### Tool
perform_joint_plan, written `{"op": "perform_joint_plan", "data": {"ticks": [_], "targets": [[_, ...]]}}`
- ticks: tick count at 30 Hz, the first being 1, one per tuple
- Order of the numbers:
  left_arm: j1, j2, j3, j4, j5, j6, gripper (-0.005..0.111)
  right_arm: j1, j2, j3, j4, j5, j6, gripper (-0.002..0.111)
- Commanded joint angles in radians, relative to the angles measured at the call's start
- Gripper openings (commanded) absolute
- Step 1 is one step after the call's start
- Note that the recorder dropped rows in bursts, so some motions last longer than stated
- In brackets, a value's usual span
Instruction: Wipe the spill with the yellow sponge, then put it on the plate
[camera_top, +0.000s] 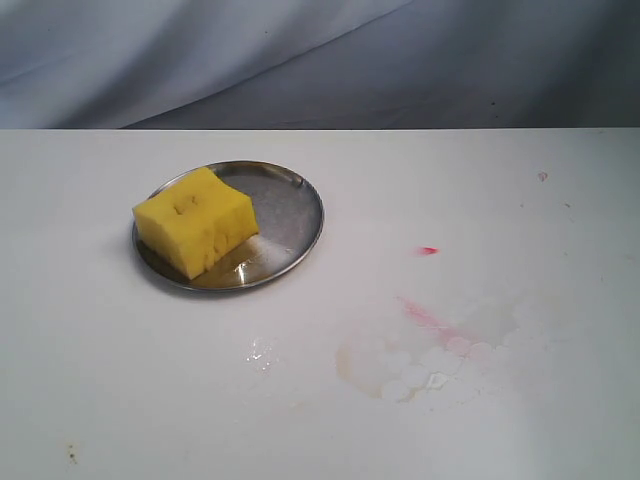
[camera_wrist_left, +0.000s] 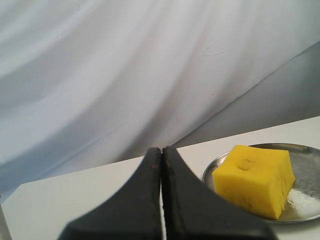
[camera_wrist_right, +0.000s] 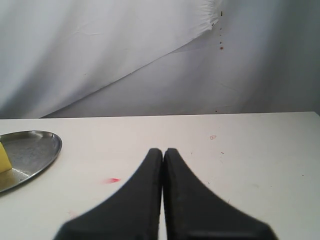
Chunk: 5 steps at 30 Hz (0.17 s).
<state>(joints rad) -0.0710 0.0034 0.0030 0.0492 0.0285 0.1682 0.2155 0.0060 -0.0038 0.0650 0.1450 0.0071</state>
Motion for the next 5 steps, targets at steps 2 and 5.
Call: {"op": "perform_joint_plan", "data": {"ticks": [2, 5], "targets": [[0.002, -0.003, -0.003, -0.007, -0.007, -0.009, 0.0, -0.006, -0.006, 0.004, 0.004, -0.012, -0.007, 0.0], [0.002, -0.003, -0.003, -0.007, -0.007, -0.009, 0.0, -0.006, -0.006, 0.004, 0.004, -0.012, -0.007, 0.0]]}}
